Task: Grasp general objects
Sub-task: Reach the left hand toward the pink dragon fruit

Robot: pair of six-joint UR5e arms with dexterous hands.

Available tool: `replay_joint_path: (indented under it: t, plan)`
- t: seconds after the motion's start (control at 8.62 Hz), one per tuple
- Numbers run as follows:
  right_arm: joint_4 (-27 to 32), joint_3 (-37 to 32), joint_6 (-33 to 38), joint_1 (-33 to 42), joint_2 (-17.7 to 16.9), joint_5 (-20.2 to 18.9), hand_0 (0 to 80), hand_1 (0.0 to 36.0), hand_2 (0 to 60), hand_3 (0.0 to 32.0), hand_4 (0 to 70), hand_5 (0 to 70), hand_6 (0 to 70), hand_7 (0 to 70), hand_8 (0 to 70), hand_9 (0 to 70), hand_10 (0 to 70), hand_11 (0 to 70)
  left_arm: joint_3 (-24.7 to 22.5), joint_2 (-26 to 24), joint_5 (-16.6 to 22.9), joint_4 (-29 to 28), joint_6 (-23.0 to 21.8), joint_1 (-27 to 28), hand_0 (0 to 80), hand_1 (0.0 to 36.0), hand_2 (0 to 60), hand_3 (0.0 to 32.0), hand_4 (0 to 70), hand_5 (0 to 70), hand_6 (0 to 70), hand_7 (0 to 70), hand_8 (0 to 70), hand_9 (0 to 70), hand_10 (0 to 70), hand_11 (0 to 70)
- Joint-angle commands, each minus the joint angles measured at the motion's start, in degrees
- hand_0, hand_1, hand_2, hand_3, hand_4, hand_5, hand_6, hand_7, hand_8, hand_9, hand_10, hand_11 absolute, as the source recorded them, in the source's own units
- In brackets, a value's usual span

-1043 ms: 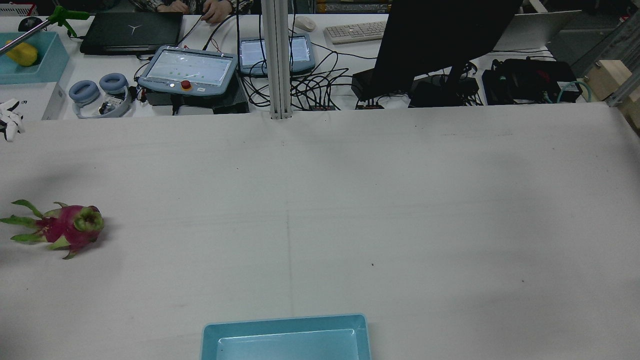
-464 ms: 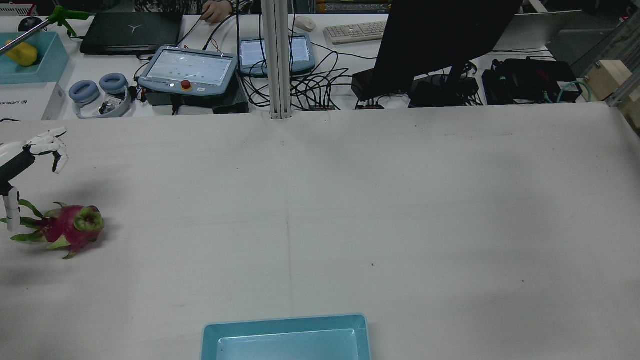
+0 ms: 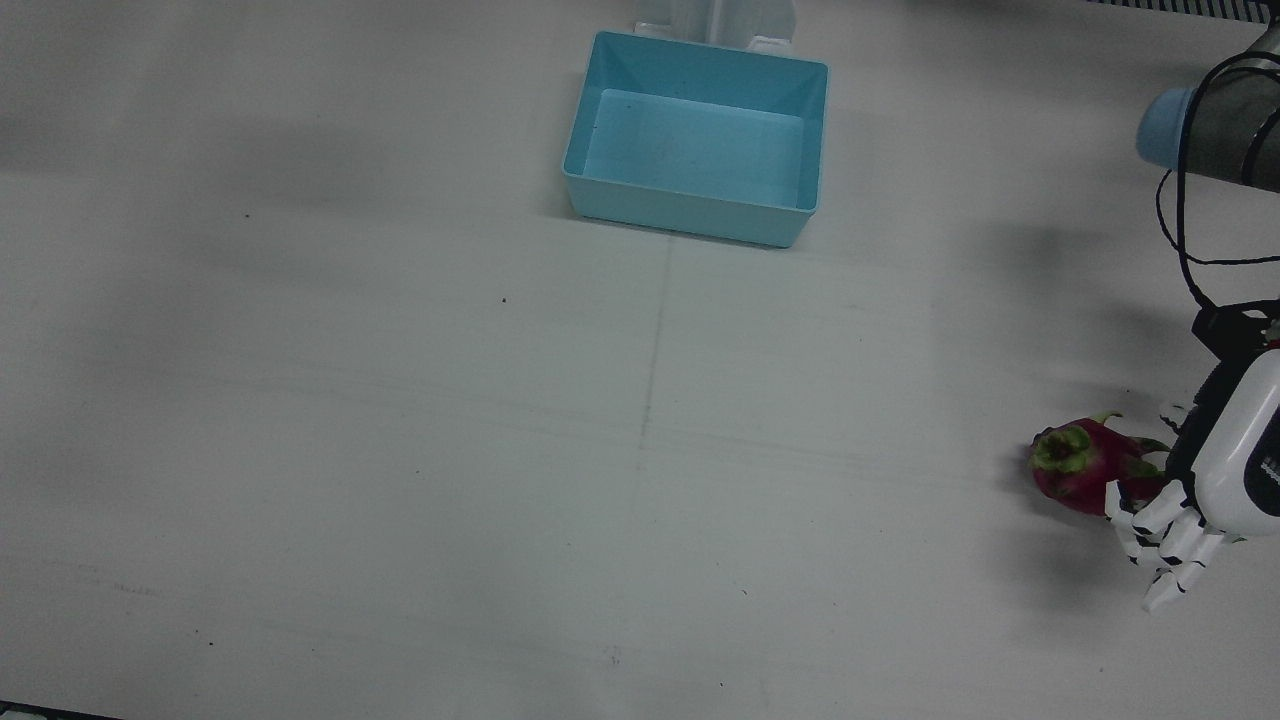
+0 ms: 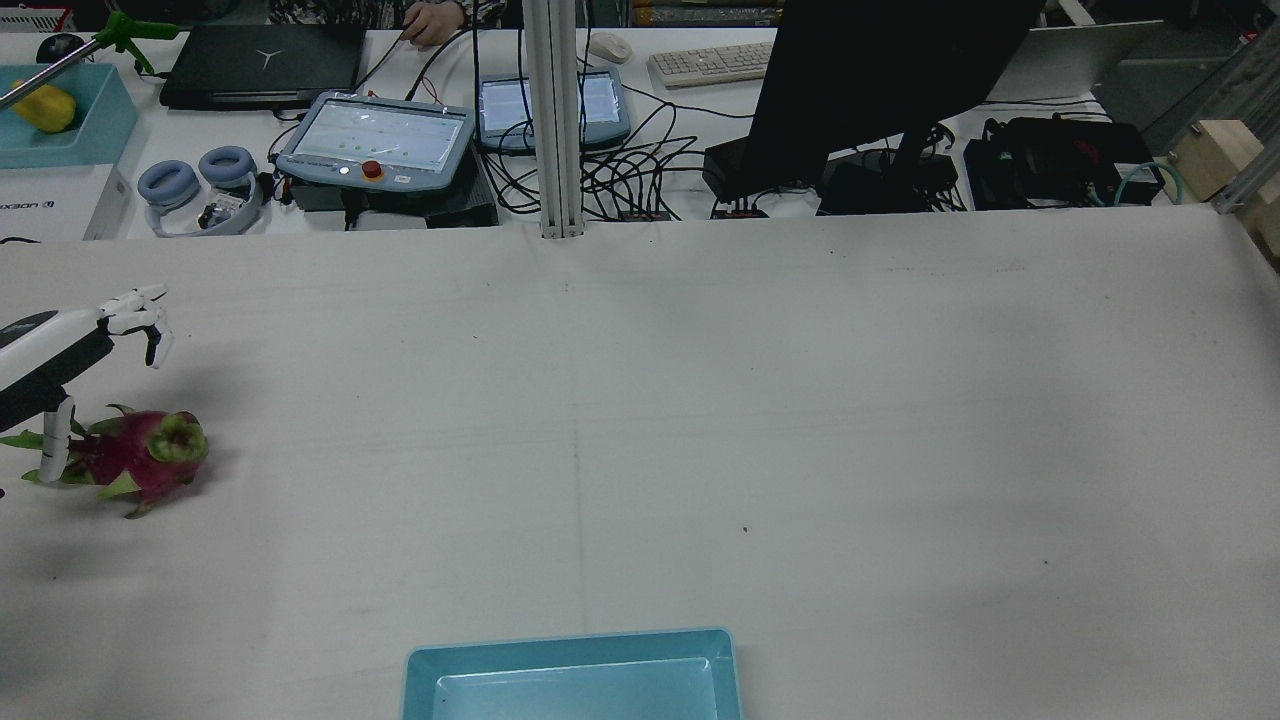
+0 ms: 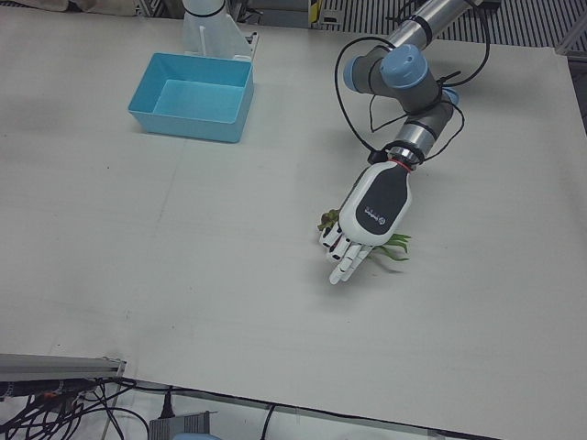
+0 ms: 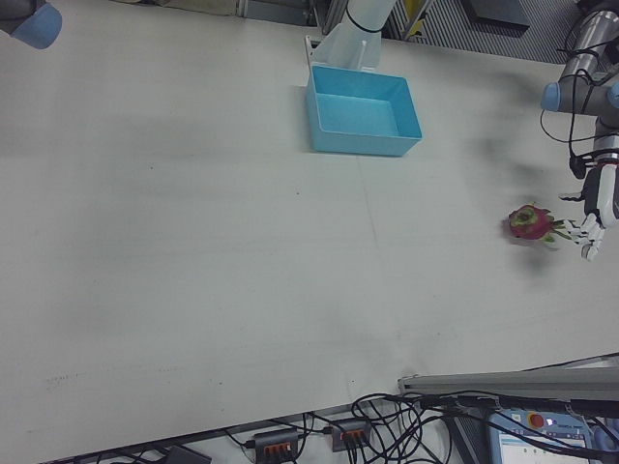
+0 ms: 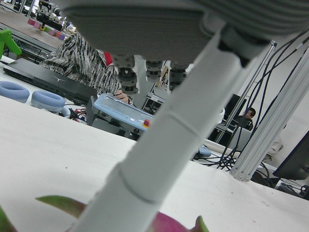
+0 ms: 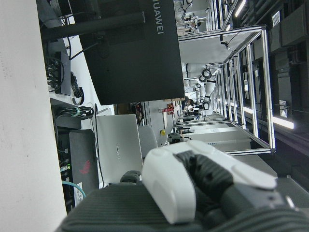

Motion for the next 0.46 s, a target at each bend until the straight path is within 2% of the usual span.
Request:
replay_joint_path:
  t: [0.0, 0.23, 0.35]
  plan:
    - [0.0, -0.1, 0.0, -0.1, 0.0, 0.0, 0.0, 0.0, 0.0, 0.0, 0.0, 0.0, 0.0, 0.0, 0.0, 0.0, 0.0, 0.0, 0.2, 0.2, -3.3, 1.2, 0.5, 3.4, 80.0, 36.0, 60.0, 0.0, 0.0, 70.0, 1.1, 64.1, 0.0, 11.4, 0.0, 0.0]
    - [0.0, -0.1, 0.0, -0.1, 0.0, 0.0, 0.0, 0.0, 0.0, 0.0, 0.0, 0.0, 0.0, 0.0, 0.0, 0.0, 0.0, 0.0, 1.2, 0.1, -4.3, 1.8, 1.2, 4.8, 80.0, 36.0, 60.0, 0.0, 0.0, 70.0, 0.2, 61.9, 0.0, 10.9, 0.0, 0.0]
    - [0.0, 0.0, 0.0, -0.1, 0.0, 0.0, 0.0, 0.0, 0.0, 0.0, 0.0, 0.0, 0.0, 0.0, 0.0, 0.0, 0.0, 0.0, 1.3, 0.0, -4.3, 2.1, 1.3, 4.8, 80.0, 36.0, 60.0, 0.0, 0.0, 70.0, 1.1, 63.4, 0.0, 11.2, 0.0, 0.0]
